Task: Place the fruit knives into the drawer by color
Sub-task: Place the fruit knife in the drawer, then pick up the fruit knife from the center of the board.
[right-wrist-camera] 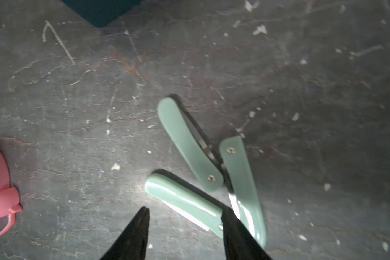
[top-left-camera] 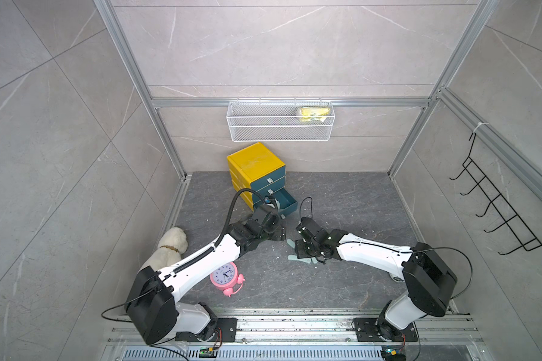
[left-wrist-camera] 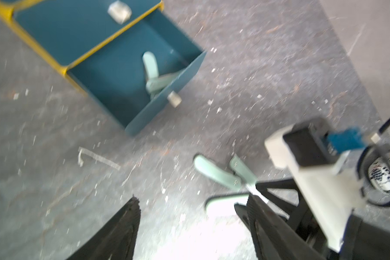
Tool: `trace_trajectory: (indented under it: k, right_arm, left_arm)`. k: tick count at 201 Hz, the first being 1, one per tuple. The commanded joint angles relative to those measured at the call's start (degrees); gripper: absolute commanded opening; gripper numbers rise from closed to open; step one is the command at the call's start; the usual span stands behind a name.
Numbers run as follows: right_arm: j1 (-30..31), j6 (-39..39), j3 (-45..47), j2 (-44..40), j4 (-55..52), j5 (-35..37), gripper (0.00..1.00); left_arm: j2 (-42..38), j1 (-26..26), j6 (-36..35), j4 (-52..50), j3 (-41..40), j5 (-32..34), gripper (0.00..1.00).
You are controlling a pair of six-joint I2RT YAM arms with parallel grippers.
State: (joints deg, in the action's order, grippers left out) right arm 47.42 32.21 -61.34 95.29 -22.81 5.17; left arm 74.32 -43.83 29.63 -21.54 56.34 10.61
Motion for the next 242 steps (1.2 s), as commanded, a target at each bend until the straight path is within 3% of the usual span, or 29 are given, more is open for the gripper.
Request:
trace_trajectory:
  k: [1,34,79,91,96,100,169,242]
  right_arm:
    - [0.01,-4.14,-4.29,3.57,-2.79,2.71,0.54]
    - [0.00,-5.53,-10.05,9.85,-5.32,3.16,0.52]
    - [0.30,-7.21,-13.86,14.84,-9.45,5.98,0.52]
    - [0.51,-7.48,-15.00,16.07,-10.67,7.53,0.52]
    - [0.62,-7.63,-15.43,16.51,-11.12,8.18,0.52]
    - [0.78,-7.80,-15.67,16.88,-11.39,8.56,0.52]
    - [1.27,-8.48,-18.65,22.10,-14.66,12.49,0.45]
    - [1.73,-8.74,-19.35,24.63,-15.16,8.93,0.37]
  left_arm:
    - [-7.67,0.12,3.98,0.89,-3.70,2.73,0.79]
    - [-14.09,0.12,5.02,-2.50,-6.61,4.54,0.81]
    - [-16.56,0.16,5.94,-3.51,-9.35,5.31,0.84]
    - [-16.78,0.16,6.17,-2.74,-10.10,5.34,0.88]
    - [-16.70,0.21,6.27,-2.65,-10.15,5.46,0.98]
    - [-16.68,0.24,6.20,-2.57,-10.19,5.41,0.99]
    - [-17.47,0.14,5.28,-2.92,-10.11,5.88,0.99]
    - [-19.92,0.20,4.96,-3.73,-10.81,7.05,0.99]
